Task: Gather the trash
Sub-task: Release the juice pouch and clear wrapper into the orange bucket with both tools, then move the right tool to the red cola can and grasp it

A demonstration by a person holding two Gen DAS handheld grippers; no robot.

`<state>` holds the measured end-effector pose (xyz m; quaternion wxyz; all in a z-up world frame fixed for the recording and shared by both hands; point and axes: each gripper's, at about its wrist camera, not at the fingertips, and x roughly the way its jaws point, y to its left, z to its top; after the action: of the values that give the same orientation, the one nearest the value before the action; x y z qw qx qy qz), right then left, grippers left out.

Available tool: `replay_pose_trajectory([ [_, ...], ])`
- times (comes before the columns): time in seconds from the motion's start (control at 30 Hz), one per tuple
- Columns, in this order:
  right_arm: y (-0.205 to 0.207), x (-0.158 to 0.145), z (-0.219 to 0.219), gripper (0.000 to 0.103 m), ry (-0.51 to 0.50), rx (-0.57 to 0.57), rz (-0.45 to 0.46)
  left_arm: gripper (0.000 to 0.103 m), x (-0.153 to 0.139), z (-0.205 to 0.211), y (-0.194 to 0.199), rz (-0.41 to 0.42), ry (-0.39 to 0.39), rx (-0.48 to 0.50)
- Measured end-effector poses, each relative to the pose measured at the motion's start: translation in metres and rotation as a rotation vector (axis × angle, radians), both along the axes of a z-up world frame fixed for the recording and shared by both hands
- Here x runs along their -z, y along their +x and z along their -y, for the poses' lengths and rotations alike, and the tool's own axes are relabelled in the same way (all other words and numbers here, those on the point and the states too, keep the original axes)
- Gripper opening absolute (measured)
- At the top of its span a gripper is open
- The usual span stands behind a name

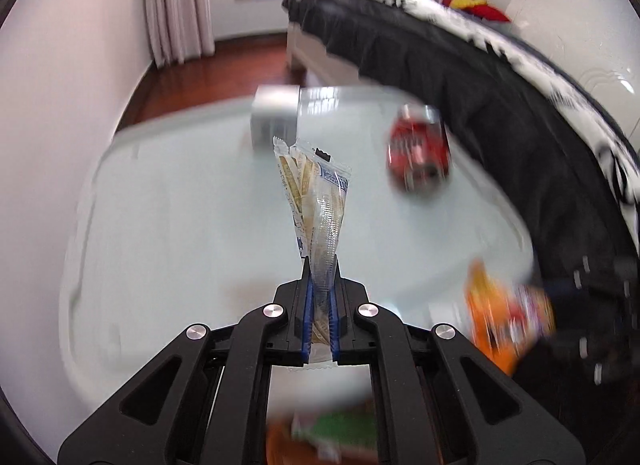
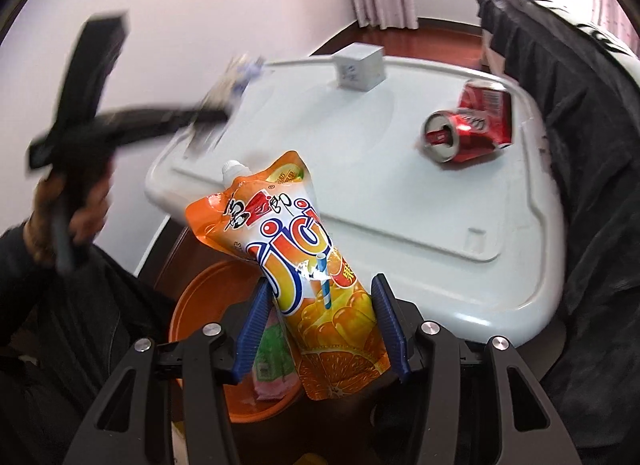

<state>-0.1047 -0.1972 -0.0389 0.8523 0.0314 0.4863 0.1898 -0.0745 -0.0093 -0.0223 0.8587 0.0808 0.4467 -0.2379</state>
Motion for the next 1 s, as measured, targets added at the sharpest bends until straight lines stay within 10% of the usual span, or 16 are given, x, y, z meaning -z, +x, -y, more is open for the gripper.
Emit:
replay_pose_trajectory([
  [0.3,-0.022,0.039,-0.051,0.051,-0.021,-0.066,-0.112,0.006,0.072,-0.036,-0.115,-0.264,0.003,-0.033],
  [0.57,-0.015,0.098,-0.095,0.054,-0.068,-0.088,-0.237,0.009,0.160,-0.036,-0.113,-0.538,0.065,-0.165],
  [0.67,-0.012,0.111,-0.110,0.083,-0.095,-0.088,-0.251,0.032,0.179,-0.032,-0.112,-0.579,0.142,-0.174],
  [1.0,0.006,0.053,-0.054,0.086,0.110,0.072,-0.079,0.046,0.128,-0.035,-0.114,-0.392,0.181,-0.227],
])
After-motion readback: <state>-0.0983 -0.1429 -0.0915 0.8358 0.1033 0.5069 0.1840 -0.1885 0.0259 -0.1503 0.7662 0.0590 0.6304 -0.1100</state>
